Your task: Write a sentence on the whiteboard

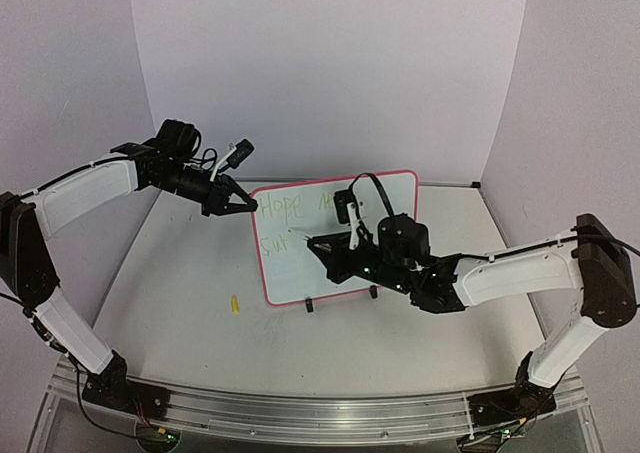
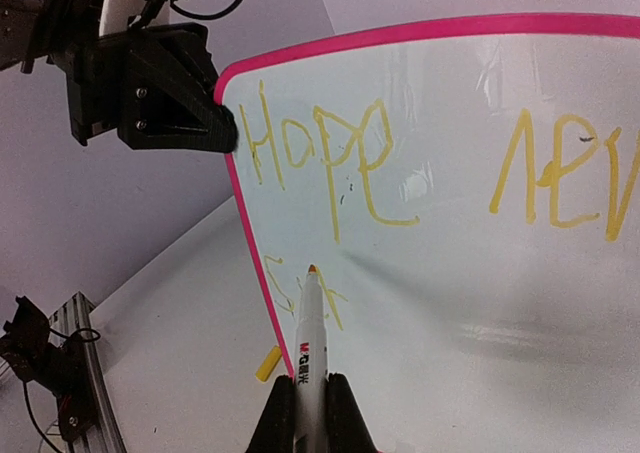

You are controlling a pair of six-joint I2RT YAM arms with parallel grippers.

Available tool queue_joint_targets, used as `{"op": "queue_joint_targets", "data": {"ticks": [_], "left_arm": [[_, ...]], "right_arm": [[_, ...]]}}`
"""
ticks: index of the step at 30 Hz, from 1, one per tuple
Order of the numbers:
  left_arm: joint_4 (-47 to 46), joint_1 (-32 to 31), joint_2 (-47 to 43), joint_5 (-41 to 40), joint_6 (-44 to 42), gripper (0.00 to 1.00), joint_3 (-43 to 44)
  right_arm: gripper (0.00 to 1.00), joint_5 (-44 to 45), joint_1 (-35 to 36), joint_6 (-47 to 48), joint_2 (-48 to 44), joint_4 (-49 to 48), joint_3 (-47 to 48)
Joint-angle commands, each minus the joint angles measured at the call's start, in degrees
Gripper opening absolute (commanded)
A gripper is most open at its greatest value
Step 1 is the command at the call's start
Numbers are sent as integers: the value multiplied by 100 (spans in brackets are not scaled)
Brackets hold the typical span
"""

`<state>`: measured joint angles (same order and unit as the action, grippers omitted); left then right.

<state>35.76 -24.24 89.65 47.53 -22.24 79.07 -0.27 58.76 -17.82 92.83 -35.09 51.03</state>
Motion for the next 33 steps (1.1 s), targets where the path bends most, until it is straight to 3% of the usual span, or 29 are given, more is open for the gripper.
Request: {"op": "queue_joint_targets", "data": {"ticks": [1,33], "left_arm": [[327,-195,197,-250,-100,0,-66],[336,-195,185,-297,-107,0,-67]], "right_arm": [[0,-20,-20,91,199,-72,367],[0,644,-15,-296,353,422,151]]}}
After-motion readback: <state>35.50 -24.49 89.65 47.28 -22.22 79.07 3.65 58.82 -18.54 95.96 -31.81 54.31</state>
